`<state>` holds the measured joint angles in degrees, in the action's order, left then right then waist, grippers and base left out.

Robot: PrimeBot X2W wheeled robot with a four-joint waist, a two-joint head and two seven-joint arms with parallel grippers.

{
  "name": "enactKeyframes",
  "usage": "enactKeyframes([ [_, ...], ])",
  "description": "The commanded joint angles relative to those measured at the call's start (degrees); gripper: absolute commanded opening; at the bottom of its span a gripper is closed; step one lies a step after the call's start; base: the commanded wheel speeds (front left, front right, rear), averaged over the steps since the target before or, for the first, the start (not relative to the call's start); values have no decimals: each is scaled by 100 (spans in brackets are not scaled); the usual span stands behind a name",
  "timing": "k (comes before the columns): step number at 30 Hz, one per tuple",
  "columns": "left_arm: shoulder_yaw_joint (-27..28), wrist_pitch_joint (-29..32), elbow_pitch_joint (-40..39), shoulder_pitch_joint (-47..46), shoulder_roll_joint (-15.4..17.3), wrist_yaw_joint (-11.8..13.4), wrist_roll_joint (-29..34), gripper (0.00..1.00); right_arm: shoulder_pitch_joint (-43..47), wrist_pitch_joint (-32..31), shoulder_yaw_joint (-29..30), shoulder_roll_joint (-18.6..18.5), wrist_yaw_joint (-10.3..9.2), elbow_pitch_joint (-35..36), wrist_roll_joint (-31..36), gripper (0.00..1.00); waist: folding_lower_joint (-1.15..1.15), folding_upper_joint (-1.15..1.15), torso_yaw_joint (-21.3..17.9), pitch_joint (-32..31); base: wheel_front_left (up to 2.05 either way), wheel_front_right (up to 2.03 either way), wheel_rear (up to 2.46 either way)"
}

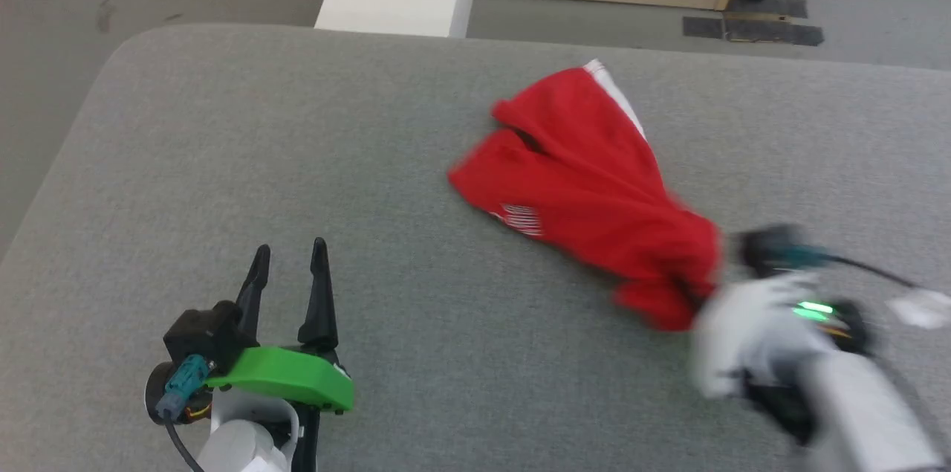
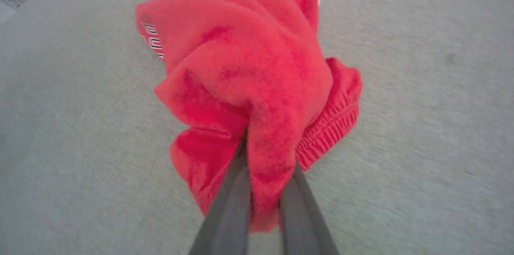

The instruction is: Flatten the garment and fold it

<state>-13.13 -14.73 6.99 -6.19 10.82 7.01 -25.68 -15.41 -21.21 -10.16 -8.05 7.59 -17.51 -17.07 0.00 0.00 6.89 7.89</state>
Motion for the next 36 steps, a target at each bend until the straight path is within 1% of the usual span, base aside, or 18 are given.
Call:
enactKeyframes([
  [1,27,-27,10,3,-18,-55,79,100,290,-106,439,-169,-10,222,84,0,0,0,-132,-111,0,0,0],
  [3,24,-27,39,6,-26,-87,65,100,612,-336,988,-255,-10,541,236,0,0,0,-193,-142,0,0,0],
  [4,10,-26,57,9,-29,-99,62,100,745,-448,1161,-261,-10,651,307,0,0,0,-216,-154,0,0,0],
  [6,-12,-13,102,20,-41,-110,42,100,996,-715,1405,-147,-10,829,331,0,0,0,-279,-178,0,0,0],
  [7,-16,10,128,32,-47,-110,19,100,1083,-791,1480,-58,-10,925,339,31,0,0,-324,-186,0,0,0],
  [8,-18,31,146,40,-52,-109,0,100,1133,-797,1540,17,-10,1011,342,100,0,0,-356,-191,0,0,0],
  [11,9,120,171,48,-86,-108,-119,100,1171,-430,1957,341,-10,1382,164,100,0,0,-513,-206,0,0,0],
  [14,-8,333,134,-86,-172,-128,-275,100,1192,75,2559,484,-10,1711,20,100,0,0,-670,-210,0,0,0],
  [16,-113,629,111,-309,-256,-162,-363,100,1248,339,2924,508,-10,1885,1,100,0,0,-789,-189,0,0,0],
  [18,-298,1102,177,-629,-345,-195,-437,100,1314,542,3190,513,-10,1910,-180,100,0,0,-922,-155,0,0,0],
  [19,-433,1439,268,-837,-396,-224,-484,100,1350,618,3290,514,-10,1890,-244,100,0,0,-1002,-134,0,0,0],
  [23,-1012,2848,853,-1607,-522,-300,-540,100,1439,716,3349,515,-10,1782,-299,100,0,0,-1309,-12,0,0,0],
  [25,-1299,3437,1225,-1941,-563,-349,-489,100,1447,738,3301,516,-10,1715,-348,100,0,0,-1446,47,0,0,0],
  [27,-1557,3874,1582,-2205,-566,-428,-381,100,1424,763,3205,516,-10,1657,-408,100,0,0,-1591,127,0,0,0],
  [31,-1851,4309,2185,-2430,-541,-513,-231,100,1381,860,3035,516,-10,1560,-473,100,0,0,-1788,229,0,0,0],
  [34,-1906,4377,2498,-2417,-563,-548,-268,100,1374,918,2970,516,-10,1490,-496,100,0,0,-1829,253,0,0,0],
  [36,-1854,4283,2607,-2385,-601,-622,-407,99,1376,947,2917,516,-10,1458,-506,100,0,0,-1810,255,0,0,0],
])
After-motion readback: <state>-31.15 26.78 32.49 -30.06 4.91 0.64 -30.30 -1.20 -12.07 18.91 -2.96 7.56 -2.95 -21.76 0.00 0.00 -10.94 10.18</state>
